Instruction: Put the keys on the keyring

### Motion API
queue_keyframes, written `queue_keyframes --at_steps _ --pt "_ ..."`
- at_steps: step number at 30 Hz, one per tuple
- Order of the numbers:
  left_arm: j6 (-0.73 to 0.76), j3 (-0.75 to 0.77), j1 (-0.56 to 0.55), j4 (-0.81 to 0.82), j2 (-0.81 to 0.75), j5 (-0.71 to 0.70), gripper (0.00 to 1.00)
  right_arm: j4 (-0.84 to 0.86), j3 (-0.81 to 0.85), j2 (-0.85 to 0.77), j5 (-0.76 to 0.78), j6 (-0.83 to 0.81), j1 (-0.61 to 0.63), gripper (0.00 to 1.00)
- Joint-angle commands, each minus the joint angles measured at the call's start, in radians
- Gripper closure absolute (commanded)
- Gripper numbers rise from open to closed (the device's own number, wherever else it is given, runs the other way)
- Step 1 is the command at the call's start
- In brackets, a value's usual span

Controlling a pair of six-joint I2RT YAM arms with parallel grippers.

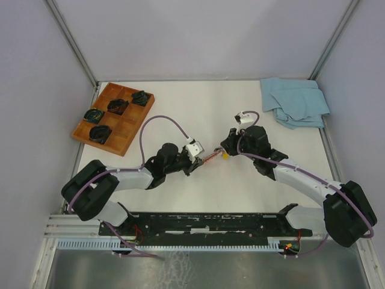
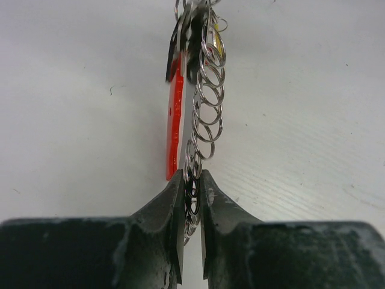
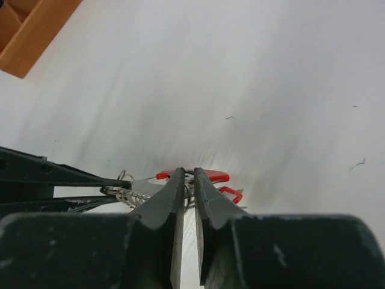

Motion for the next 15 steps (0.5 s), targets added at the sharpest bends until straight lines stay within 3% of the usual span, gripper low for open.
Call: queue_keyframes --at_steps 1,5,8,15 --pt "0.079 0.052 -0.027 -0.137 -0.026 -0.093 0.97 -0.017 0.008 -0.048 0.133 0.071 -0.003 0.78" --pt "0.089 0.076 -0.040 -0.191 -0.020 -0.137 0.97 -0.090 0.007 -0.082 0.188 0.043 -0.003 0.61" --pt "0.090 0.093 -0.046 -0.228 -0.022 -0.159 0.97 -0.134 -0.002 -0.112 0.201 0.010 -0.004 0.59" --pt "0.058 0.171 -0.083 -0.396 -0.014 -0.301 0.97 -0.078 -0.032 -0.133 -0.012 -0.053 -0.003 0.52"
